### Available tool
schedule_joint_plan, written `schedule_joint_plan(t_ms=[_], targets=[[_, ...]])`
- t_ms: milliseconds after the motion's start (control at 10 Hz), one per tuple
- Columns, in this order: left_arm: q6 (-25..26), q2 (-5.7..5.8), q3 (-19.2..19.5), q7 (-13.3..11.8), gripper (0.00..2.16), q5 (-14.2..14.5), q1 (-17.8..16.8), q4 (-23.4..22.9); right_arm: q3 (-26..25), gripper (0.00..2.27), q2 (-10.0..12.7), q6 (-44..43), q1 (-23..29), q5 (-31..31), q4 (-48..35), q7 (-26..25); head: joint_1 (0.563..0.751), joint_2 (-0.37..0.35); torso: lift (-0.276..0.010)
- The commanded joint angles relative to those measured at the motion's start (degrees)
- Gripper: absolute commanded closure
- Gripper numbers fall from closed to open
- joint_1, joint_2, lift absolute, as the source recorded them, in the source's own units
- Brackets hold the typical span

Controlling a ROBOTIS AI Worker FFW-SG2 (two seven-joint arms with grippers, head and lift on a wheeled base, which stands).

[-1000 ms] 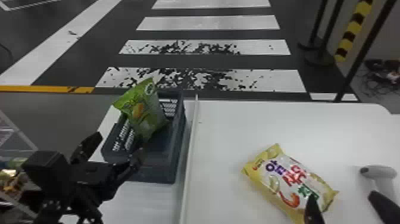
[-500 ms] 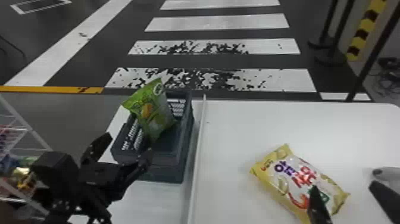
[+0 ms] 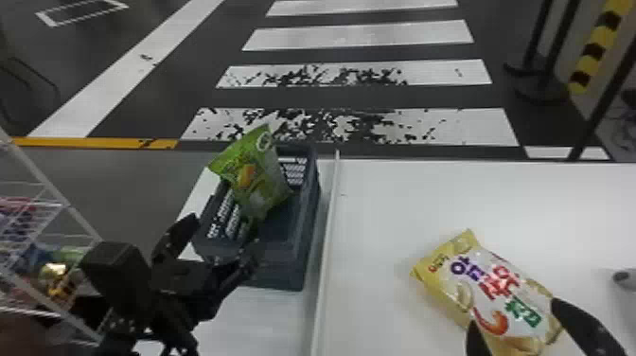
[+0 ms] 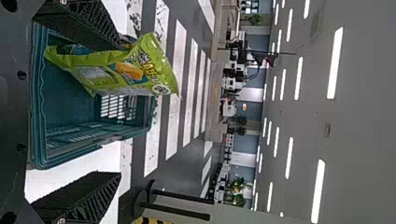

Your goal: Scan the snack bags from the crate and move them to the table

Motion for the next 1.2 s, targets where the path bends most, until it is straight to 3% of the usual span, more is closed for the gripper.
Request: schedule_joint_plan(t_ms=[0,200,500,800,1100], targets=[[0.0,0.07,-0.3,-0.1,0.03,0.0,-0.2,0.3,1.2,0.17,-1.4,2.3,-0.1,3.7,1.1,0.3,0.695,0.18,-0.095],[0.0,0.07,-0.5,-0.2,0.03,0.1,-0.2,0.3,2.0,0.16,-2.2,8.1,-0.8,8.5,1.4,0.2,0.695,0.185,-0.095],[0.2,0.07,-0.6,-1.0,0.03,0.1,-0.2,0.6,2.8,0.16,-5.7,10.7,-2.3,15.7,4.2,-0.6,0.695,0.153,-0.095],[0.4,0.16,-0.5,-1.6,0.03,0.9,-0.4,0.5,7.7,0.16,-9.0,15.8,-4.6,26.7,8.1,-4.5,0.695,0.129,-0.095],[0.4,0.16,-0.6,-2.7,0.03,1.1,-0.4,0.5,11.0,0.16,-11.0,17.4,-7.9,30.5,12.6,-4.4,0.695,0.121,-0.095]])
